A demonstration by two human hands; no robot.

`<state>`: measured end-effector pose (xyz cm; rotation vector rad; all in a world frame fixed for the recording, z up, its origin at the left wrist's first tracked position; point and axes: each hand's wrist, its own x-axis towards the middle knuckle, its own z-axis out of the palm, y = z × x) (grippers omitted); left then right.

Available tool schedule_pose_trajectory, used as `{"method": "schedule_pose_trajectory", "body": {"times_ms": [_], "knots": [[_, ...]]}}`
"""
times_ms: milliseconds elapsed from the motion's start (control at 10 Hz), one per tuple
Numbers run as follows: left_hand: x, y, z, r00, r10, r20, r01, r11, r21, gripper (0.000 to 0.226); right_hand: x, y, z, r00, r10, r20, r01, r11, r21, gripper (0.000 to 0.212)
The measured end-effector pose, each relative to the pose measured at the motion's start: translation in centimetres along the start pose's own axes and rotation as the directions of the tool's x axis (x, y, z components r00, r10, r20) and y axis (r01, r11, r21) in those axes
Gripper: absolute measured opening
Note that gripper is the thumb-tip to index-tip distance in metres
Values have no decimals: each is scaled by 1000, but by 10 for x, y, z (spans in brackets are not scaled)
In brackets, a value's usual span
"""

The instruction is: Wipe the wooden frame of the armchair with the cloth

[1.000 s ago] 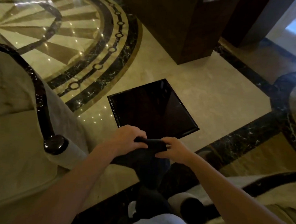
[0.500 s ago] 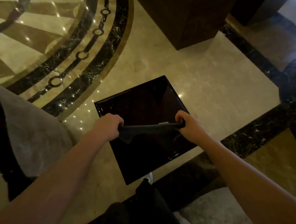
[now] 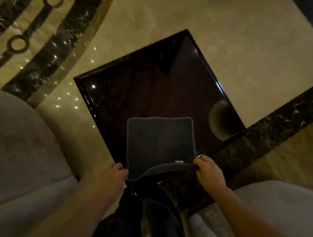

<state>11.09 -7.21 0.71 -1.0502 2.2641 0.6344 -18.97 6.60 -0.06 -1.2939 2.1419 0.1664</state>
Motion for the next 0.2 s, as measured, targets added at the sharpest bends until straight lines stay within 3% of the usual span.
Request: {"method": "schedule_pose_trajectory", "body": {"times_ms": [100,200], "knots": [[2,-6,16,979,-14,206,3,998,56,30,-10,-2,28,967,154,201,-156,988,-6,20],[-10,-11,-4,966,40,255,-81,985,153,33,-24,-20,4,904,255,342,-247,967,-67,24]]}}
